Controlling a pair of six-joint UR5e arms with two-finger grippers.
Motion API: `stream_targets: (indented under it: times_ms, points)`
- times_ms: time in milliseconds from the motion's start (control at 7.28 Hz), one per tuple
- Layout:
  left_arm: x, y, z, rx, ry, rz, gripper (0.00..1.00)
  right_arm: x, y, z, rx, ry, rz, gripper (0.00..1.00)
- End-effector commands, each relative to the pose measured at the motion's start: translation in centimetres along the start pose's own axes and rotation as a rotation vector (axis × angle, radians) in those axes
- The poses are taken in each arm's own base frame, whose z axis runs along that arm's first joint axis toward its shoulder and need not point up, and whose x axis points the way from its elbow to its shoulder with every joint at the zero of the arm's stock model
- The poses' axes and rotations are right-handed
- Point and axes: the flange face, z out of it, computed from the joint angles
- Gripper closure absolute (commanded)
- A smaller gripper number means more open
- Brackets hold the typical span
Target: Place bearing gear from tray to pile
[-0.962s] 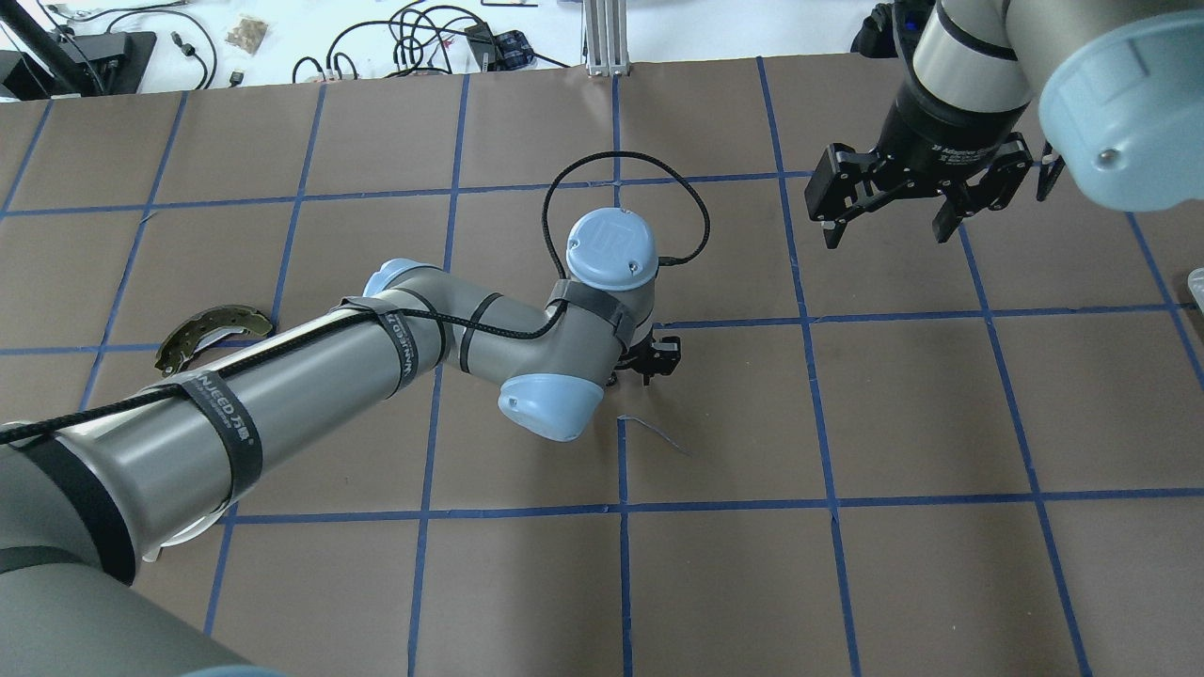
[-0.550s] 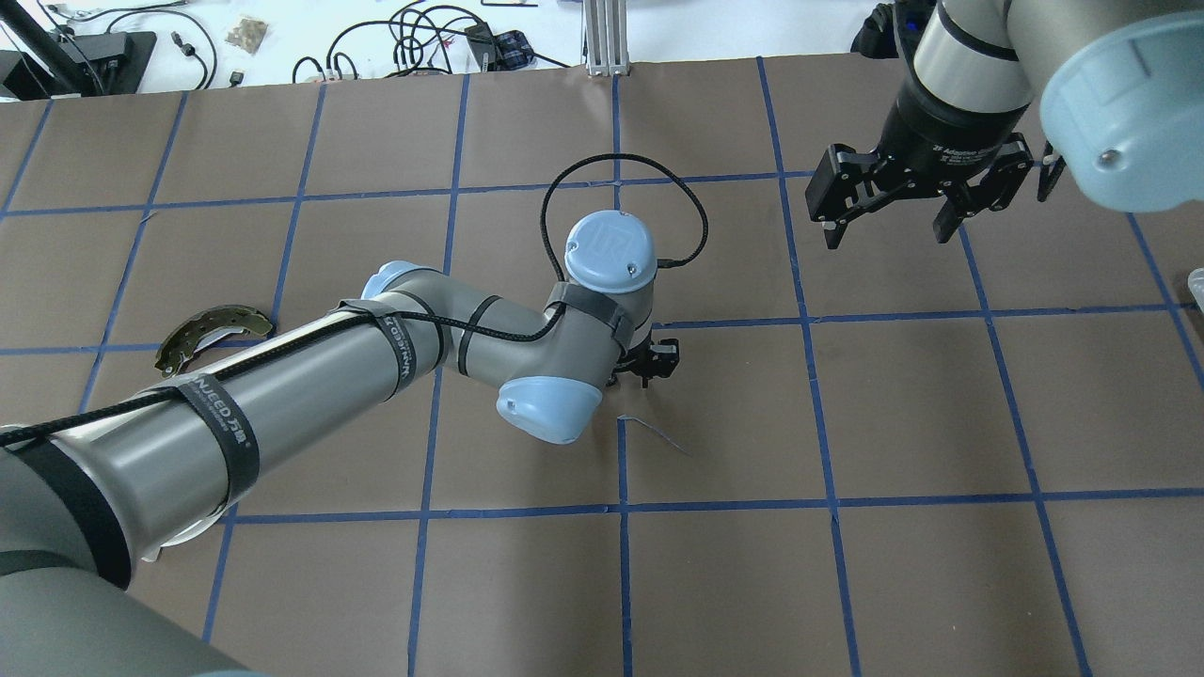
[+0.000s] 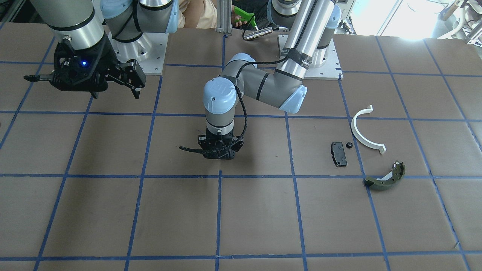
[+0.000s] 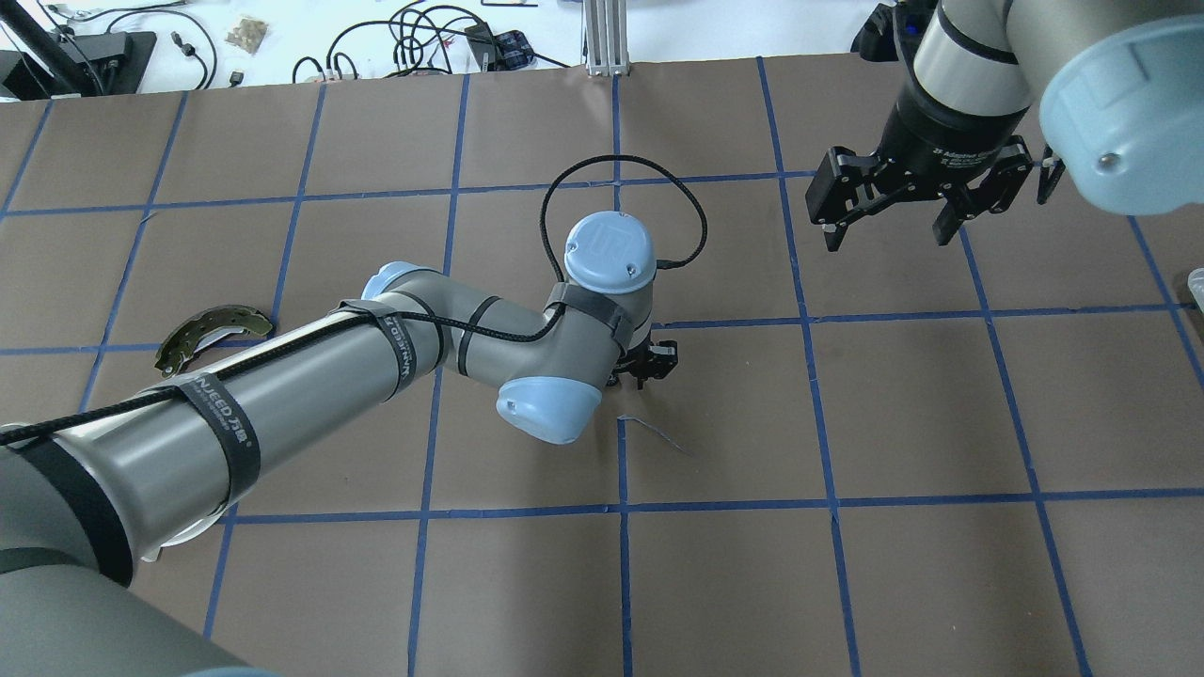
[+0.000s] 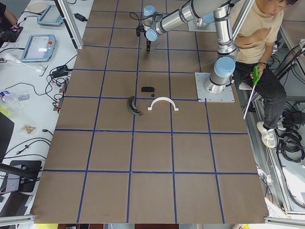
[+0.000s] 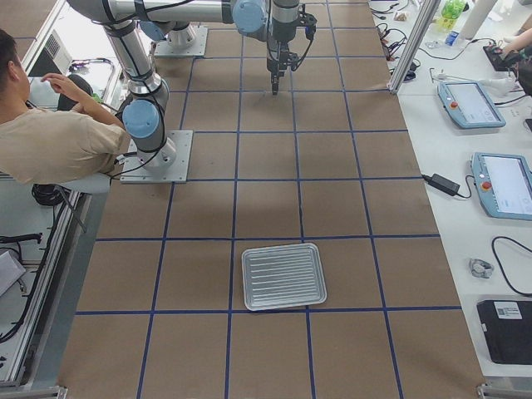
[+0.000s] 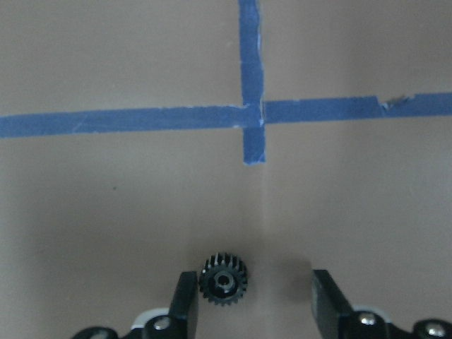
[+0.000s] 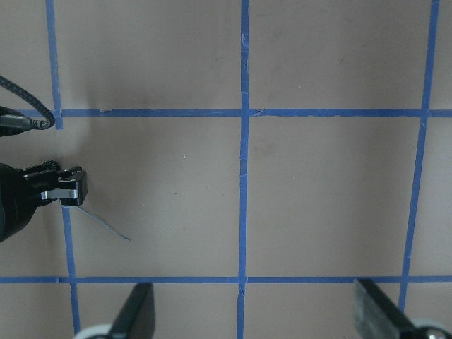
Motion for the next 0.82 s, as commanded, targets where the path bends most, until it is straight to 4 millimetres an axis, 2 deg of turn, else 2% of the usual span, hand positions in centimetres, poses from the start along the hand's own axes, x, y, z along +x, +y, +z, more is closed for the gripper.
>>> stream_targets:
  times_ms: [0,275,550,687]
  points:
    - [0.0,0.0,0.0,0.000,0.000,0.000,0.70,0.0,0.0,0.1,-0.002,0.000,-0.001,0.00]
    - [-0.3,-0.2,-0.6,0.009,0.003,-0.004,1.00,0.0,0.0,0.1,-0.002,0.001,-0.001,0.00]
    - [-0.3,-0.3,-1.1,0.016,0.006,-0.008,1.00,0.0,0.0,0.0,0.000,0.000,0.001,0.00]
    - [-0.7,-0.3,-2.2,0.025,0.006,-0.008,1.00,0.0,0.0,0.1,-0.002,0.000,0.001,0.00]
